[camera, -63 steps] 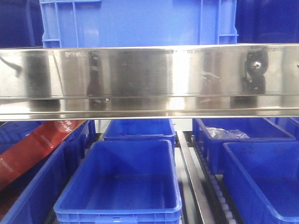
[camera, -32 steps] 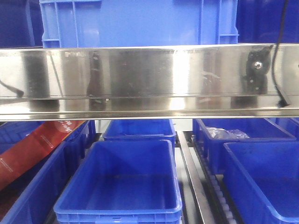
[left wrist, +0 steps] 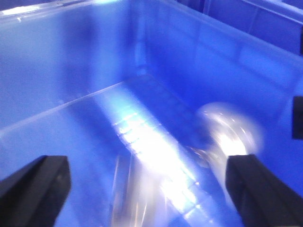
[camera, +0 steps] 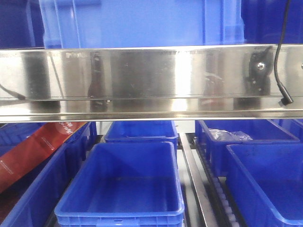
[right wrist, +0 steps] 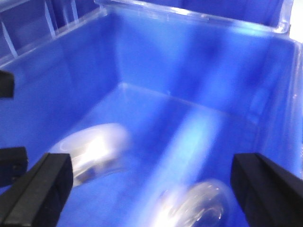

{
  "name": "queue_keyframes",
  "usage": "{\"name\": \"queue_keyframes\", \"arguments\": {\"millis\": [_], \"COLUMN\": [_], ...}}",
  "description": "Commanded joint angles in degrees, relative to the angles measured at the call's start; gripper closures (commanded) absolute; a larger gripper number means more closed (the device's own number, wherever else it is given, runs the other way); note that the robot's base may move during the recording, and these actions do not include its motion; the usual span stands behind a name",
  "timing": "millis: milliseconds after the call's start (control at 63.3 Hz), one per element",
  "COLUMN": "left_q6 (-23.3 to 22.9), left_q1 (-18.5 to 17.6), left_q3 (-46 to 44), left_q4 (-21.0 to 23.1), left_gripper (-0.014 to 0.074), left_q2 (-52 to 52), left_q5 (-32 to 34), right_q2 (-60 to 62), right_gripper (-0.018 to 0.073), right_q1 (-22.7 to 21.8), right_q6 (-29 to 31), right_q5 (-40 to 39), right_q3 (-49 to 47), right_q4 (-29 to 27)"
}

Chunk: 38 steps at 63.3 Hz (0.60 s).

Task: Place valve from conveyor to right shelf box
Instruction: 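Lower the left gripper into the blue box and open it, then lower the right gripper into the box and release its valve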

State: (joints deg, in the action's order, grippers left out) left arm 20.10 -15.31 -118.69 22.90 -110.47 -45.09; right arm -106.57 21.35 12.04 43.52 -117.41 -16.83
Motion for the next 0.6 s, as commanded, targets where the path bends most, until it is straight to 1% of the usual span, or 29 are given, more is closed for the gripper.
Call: {"name": "queue_keyframes", "arguments": {"millis": [0, 158, 221, 268, 316, 347, 379, 410, 426, 505, 537, 584], "left_q6": [0.33, 0.33, 0.33, 0.33, 0.33, 0.33, 0.33, 0.33, 0.33, 0.33, 0.33, -0.06], "left_q1": [-0.35, -0.35, -0.35, -0.35, -0.35, -0.35, -0.35, -0.35, -0.35, 0.39, 0.97, 2.42], "left_q3": [-1.33, -3.94, -4.49, -4.49, -4.49, -4.49, -4.49, -4.49, -4.49, -4.49, -4.49, -4.36], "left_q4": [0.77, -0.24, -0.83, -1.58, -2.3, -2.54, -2.58, -2.68, -2.68, -2.68, -2.68, -2.68], "left_gripper": [0.0089, 0.0092, 0.0113, 0.014, 0.0195, 0.025, 0.0311, 0.0377, 0.0416, 0.0555, 0.0608, 0.0671], "left_q2": [1.57, 4.98, 7.07, 8.82, 10.6, 11.65, 12.93, 14.18, 14.85, 17.36, 18.37, 19.69], "left_q5": [-1.35, -5.25, -6.0, -6.25, -6.94, -7.24, -7.84, -8.47, -8.91, -11.18, -12.4, -14.3], "right_q2": [2.21, 6.48, 8.64, 10.13, 11.72, 12.85, 13.74, 15.03, 15.46, 17.68, 18.76, 19.7], "right_gripper": [-0.001, 0.0003, 0.0062, 0.0144, 0.0226, 0.0305, 0.0371, 0.0471, 0.0503, 0.0671, 0.0721, 0.0718], "right_q1": [0.05, -0.14, -0.29, -0.29, -0.29, -0.29, -0.29, -0.29, -0.29, -0.29, -0.29, -0.29], "right_q6": [0.32, 0.32, 0.32, 0.32, 0.32, 0.32, 0.32, 0.32, 0.32, 0.32, 0.32, -0.69], "right_q5": [-0.85, -0.57, -0.57, -0.47, -0.06, 0.52, 1.05, 1.85, 2.09, 3.75, 4.92, 6.22], "right_q3": [-0.3, -1.21, -1.21, -1.21, -1.21, -1.21, -1.21, -1.21, -1.21, -1.21, -1.21, -1.21], "right_q4": [-0.14, 0.31, 0.45, 0.84, 0.98, 1.22, 1.22, 1.22, 1.38, 2.57, 3.59, 5.5]}}
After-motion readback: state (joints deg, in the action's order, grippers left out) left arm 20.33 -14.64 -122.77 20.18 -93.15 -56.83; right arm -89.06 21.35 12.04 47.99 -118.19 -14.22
